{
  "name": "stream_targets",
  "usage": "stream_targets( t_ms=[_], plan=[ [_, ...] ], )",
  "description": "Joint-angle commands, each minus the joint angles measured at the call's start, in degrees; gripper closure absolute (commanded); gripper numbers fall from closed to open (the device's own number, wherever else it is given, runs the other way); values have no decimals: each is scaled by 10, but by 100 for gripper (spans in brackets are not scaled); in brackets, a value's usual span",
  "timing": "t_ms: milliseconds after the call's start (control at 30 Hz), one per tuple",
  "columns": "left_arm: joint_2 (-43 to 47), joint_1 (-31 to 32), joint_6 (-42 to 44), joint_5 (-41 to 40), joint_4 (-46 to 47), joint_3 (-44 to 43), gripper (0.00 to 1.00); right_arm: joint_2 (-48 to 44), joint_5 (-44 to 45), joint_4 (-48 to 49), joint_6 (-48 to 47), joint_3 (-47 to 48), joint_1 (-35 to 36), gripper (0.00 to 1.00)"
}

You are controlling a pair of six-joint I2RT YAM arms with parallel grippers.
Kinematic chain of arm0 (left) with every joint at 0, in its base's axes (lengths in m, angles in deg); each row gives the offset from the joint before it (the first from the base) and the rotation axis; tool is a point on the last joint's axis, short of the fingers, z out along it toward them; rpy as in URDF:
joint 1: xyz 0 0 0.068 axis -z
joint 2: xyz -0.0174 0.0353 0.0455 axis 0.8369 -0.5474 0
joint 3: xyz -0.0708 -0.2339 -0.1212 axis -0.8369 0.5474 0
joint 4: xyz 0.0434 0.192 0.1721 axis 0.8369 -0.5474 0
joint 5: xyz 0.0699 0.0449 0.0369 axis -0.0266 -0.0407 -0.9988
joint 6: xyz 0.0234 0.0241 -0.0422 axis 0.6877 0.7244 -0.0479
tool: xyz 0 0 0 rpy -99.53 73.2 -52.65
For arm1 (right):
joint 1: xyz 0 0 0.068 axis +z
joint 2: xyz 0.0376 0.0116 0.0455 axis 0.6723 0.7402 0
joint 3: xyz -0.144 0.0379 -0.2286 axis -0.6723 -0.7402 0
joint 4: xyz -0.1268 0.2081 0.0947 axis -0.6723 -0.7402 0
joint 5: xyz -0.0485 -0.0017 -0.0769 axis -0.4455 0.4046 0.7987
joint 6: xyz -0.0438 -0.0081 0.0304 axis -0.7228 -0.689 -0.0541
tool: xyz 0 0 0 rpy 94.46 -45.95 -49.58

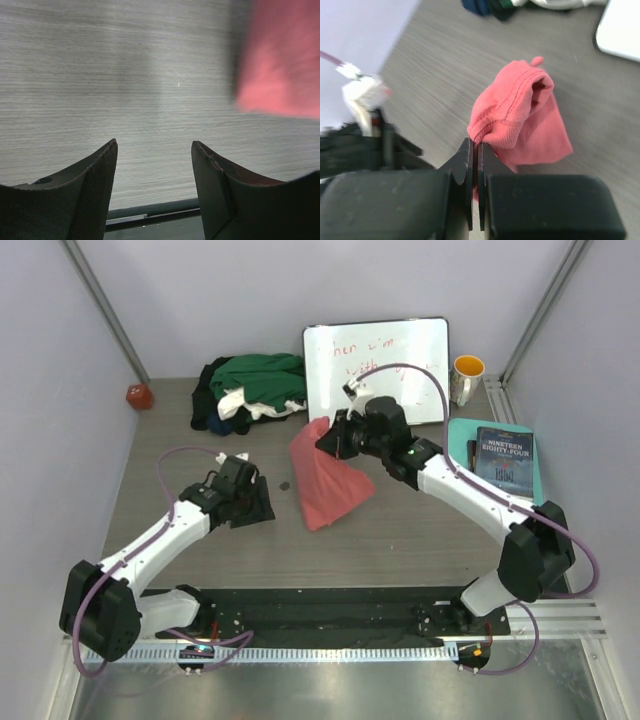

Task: Fold and stack the t-shirts

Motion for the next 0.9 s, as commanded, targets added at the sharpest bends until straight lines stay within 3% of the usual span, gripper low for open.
stream_targets(
  t_ms=[0, 167, 300, 533, 800, 867],
  plan=[
    [17, 1, 7, -32, 8, -33, 38, -47, -22, -71, -20, 101, 17, 99],
    [51, 0, 12, -72, -12, -64, 34, -43, -12, -142, -72, 214, 22, 99],
    [54, -1, 16, -88, -40, -89, 34, 30, -11, -263, -79, 302, 24, 99],
    [96, -2, 16, -126, -69, -91, 34, 47, 33, -253, -53, 151, 85, 99],
    [102, -6, 24, -127, -67, -90, 32, 97, 98, -279, -59, 133, 75, 99],
    [96, -6, 21, -118, -65, -90, 32, 126, 100, -281, -58, 126, 75, 89]
  ],
)
